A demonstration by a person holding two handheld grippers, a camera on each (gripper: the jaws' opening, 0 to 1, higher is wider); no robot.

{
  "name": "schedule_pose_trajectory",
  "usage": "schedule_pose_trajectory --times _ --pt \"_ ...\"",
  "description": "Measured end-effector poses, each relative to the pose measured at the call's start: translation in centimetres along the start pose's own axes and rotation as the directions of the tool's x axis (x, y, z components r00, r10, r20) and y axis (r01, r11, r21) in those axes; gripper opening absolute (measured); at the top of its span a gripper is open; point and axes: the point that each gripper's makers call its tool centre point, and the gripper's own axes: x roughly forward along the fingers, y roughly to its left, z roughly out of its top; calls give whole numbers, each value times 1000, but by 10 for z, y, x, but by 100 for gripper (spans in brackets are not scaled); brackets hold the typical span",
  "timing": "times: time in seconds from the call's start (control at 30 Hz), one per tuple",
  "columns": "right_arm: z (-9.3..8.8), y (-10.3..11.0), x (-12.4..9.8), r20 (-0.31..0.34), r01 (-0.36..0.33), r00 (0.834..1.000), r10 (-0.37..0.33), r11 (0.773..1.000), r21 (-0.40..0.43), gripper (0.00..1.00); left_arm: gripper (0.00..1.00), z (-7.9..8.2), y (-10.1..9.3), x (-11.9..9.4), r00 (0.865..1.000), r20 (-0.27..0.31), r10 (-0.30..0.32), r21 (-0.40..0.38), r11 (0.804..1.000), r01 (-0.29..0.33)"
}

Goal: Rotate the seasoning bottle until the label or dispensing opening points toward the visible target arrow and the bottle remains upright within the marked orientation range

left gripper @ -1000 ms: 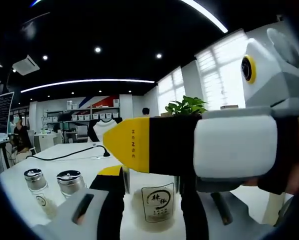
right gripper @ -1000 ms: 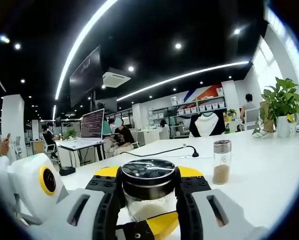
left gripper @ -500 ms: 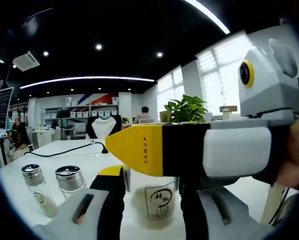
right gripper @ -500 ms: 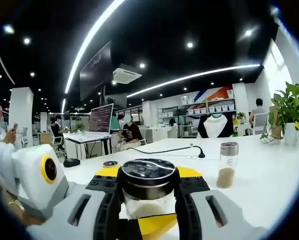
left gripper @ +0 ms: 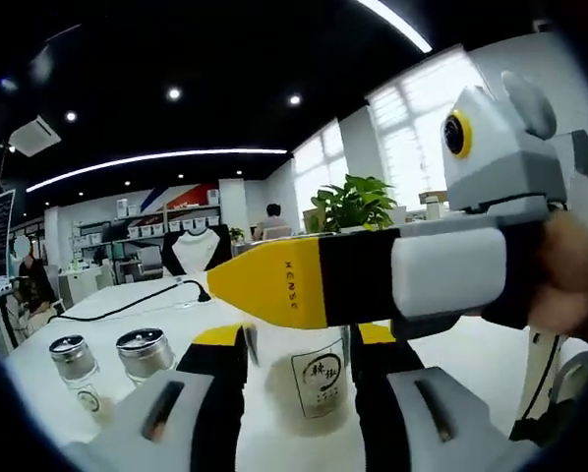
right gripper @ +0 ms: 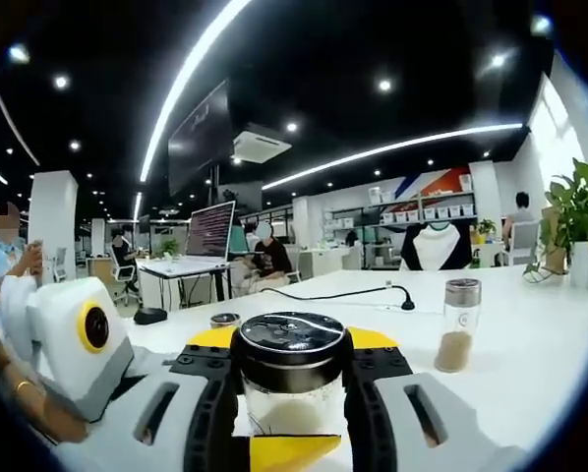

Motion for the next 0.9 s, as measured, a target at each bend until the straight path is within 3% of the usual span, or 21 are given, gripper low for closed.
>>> schedule_pose_trajectory --times 0.2,0.3,0.6,0.9 --pt "-1 -3 7 -7 1 1000 -1 1000 8 38 46 -11 8 -5 999 -31 12 -17 1000 -13" --pt "0 -7 10 -6 -2 1000 2 1000 0 38 44 -19 8 -8 998 -59 -25 -102 995 19" --pt "7 -16 23 13 5 1000 -5 1000 -27 38 41 -34 27 -20 996 -93 4 -83 996 -12" --pt "5 -21 35 5 10 1000 -9 999 -35 38 43 -36 45 -37 995 -96 39 -34 998 -43"
